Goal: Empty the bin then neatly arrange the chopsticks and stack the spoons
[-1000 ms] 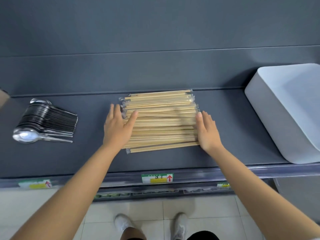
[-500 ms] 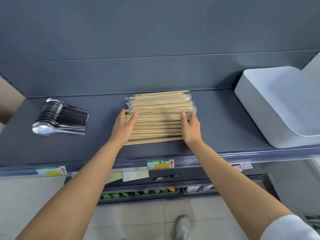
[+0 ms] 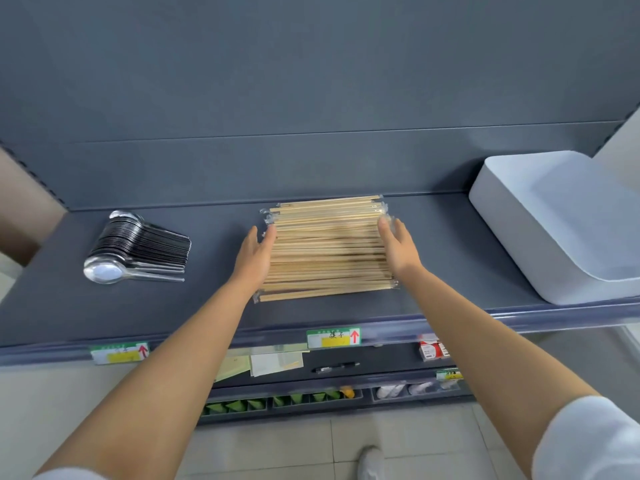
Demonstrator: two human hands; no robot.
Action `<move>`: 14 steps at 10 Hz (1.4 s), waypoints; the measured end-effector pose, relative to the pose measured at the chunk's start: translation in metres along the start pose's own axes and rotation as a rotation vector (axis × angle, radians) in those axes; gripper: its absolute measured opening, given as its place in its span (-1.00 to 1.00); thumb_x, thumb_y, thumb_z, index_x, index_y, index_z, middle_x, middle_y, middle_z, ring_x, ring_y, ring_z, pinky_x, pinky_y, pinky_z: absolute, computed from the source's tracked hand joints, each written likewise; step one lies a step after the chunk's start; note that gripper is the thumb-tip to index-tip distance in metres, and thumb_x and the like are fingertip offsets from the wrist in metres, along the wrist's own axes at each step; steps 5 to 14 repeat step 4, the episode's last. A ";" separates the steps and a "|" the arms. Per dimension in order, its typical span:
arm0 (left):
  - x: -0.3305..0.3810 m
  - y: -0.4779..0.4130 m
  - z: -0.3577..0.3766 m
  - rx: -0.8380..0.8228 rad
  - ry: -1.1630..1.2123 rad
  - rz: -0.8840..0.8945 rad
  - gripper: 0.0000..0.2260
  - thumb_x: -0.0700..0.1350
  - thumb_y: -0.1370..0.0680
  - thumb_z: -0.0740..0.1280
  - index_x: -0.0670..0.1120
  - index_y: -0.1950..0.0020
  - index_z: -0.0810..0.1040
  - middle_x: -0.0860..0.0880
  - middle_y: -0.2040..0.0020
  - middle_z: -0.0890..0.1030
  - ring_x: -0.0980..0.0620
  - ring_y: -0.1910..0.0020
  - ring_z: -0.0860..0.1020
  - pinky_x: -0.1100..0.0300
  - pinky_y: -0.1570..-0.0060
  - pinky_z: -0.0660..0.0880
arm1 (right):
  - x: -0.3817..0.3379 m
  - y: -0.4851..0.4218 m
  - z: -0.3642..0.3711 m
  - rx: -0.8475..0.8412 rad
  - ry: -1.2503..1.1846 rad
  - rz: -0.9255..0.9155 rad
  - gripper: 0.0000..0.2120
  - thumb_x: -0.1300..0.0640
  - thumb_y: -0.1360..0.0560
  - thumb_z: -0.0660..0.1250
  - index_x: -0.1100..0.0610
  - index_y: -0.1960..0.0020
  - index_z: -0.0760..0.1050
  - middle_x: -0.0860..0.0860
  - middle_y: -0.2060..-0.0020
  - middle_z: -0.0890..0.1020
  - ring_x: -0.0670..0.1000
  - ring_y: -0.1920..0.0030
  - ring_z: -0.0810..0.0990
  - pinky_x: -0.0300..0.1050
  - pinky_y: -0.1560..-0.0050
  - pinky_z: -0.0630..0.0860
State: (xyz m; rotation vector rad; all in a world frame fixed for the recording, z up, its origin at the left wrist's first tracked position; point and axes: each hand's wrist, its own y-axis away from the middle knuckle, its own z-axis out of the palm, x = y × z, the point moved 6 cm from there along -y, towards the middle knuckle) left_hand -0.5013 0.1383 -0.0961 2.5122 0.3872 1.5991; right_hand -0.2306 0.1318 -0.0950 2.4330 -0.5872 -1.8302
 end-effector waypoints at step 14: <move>0.025 0.007 -0.017 -0.065 -0.319 0.146 -0.27 0.25 -0.57 0.14 -0.08 -0.58 -0.07 -0.01 -0.59 -0.04 0.04 -0.55 -0.04 0.06 -0.48 -0.04 | -0.030 0.011 -0.005 0.045 0.271 -0.189 -0.30 -0.26 -0.57 0.05 0.12 -0.56 0.02 0.02 -0.52 0.16 0.01 -0.51 0.14 -0.07 -0.47 0.08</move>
